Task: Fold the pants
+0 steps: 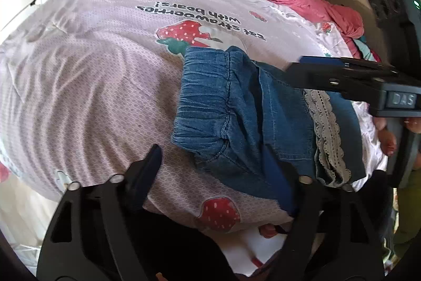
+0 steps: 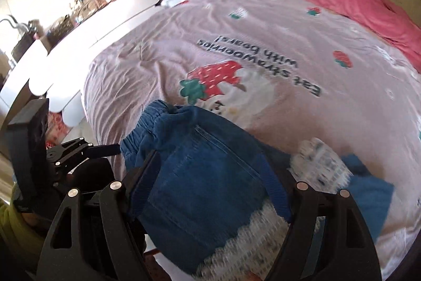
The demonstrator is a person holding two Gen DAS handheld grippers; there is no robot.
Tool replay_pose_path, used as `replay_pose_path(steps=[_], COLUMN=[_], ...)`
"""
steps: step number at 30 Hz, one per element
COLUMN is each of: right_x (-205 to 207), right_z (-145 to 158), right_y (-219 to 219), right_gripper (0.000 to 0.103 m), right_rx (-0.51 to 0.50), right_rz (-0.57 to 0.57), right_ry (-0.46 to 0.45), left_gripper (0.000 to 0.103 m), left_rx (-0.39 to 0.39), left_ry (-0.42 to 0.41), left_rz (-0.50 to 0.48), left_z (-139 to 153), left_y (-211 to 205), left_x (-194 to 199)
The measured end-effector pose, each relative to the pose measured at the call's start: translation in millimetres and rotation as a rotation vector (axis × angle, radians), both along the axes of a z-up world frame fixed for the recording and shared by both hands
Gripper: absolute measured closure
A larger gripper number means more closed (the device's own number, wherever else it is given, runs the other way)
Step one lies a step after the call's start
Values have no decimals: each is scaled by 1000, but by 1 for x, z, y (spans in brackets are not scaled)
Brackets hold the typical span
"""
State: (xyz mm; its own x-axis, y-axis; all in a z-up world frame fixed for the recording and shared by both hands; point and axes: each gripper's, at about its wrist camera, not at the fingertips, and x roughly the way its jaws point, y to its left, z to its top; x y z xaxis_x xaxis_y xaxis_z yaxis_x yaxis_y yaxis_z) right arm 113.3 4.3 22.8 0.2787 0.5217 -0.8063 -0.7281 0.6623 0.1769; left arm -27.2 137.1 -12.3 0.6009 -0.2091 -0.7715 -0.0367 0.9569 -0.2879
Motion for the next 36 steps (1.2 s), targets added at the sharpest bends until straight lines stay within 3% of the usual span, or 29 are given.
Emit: replay_pose_path(steps=[4, 16, 17, 19, 22, 24, 25, 26, 30, 36], right_x=[7, 39, 41, 41, 33, 28, 26, 25, 15, 19], right_z=[-6, -38, -39, -42, -50, -52, -50, -48, -37, -16], right_y=[22, 58, 60, 66, 79, 80, 77, 75, 66, 27], right_gripper=[28, 28, 21, 11, 12, 19, 31, 57, 66, 70], right_rx=[13, 19, 25, 38, -41, -56, -40, -6, -6, 144], right_rz=[44, 120, 121, 131, 166, 171, 179, 202, 206, 168], right_ry=[39, 206, 216, 223, 141, 97, 92, 109, 53, 107], left_gripper=[51, 52, 52, 52, 50, 49, 47, 47, 33, 19], left_rx=[-18, -91, -96, -99, -95, -102, -105, -107, -104, -90], left_ry=[9, 43, 45, 49, 54, 57, 59, 59, 56, 39], left_rz=[-22, -32, -35, -33, -29, -28, -27, -27, -37, -36], left_z=[-5, -15, -16, -17, -18, -20, -21, -21, -21, -16], left_y=[-3, 1, 1, 1, -1, -1, -1, -1, -4, -11], left_x=[3, 12, 13, 14, 19, 21, 22, 23, 26, 26])
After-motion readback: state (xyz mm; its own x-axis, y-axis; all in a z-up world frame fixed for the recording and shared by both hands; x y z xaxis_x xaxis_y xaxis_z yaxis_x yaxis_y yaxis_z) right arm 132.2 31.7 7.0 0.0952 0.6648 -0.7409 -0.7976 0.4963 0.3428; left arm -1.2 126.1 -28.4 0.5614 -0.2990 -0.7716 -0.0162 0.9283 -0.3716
